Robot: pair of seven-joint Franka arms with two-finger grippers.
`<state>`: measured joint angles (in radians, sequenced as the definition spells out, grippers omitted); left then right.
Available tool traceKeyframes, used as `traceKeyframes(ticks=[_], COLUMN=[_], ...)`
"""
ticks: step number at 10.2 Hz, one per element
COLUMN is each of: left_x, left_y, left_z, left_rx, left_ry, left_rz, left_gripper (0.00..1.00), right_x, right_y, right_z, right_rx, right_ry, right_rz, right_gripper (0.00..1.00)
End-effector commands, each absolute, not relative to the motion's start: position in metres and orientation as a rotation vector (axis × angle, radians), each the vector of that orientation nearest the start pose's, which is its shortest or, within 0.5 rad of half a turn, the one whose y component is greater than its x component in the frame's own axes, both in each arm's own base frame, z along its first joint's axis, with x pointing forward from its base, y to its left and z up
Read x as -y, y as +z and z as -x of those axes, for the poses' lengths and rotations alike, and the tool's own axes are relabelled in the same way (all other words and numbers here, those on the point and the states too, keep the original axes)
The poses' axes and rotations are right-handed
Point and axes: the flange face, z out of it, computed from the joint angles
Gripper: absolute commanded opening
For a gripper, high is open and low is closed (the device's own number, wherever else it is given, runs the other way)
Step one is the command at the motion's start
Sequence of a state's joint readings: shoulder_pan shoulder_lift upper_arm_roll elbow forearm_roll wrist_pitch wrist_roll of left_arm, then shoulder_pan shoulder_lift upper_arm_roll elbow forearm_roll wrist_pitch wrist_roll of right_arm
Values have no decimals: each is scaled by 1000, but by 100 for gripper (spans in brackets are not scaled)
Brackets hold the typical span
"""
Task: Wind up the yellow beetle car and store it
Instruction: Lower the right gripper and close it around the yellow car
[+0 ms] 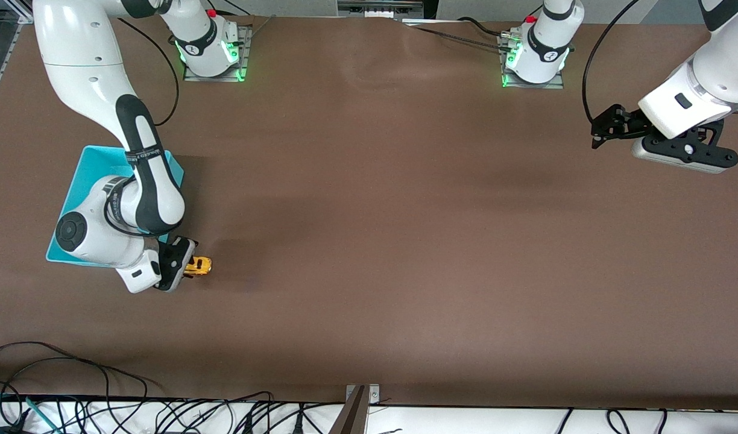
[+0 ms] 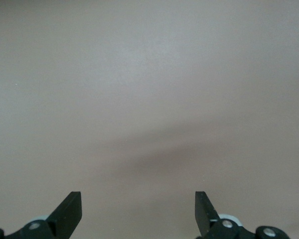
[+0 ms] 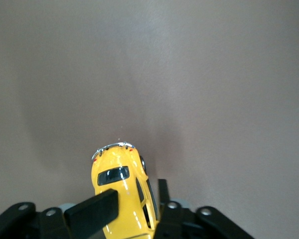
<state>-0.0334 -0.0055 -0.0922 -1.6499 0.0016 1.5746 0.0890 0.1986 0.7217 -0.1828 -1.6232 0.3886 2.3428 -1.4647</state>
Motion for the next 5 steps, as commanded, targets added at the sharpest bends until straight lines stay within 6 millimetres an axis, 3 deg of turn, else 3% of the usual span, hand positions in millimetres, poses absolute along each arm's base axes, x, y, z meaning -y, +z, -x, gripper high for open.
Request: traceKeyframes(ticks=[1,5], left_x=[67,67], left_y=[597,597], left_z=[-542,-542], left_rx=[-326,-333], left_ry=[100,100], left_rz=[3145,3145], left_gripper=[100,100], right_x=[-37,-39], right_y=[217,221], right_z=[-689,-687], right_rx=[1745,1739], right_ry=[-197,-184], right_rz=[2456,2443], right_gripper=[58,58])
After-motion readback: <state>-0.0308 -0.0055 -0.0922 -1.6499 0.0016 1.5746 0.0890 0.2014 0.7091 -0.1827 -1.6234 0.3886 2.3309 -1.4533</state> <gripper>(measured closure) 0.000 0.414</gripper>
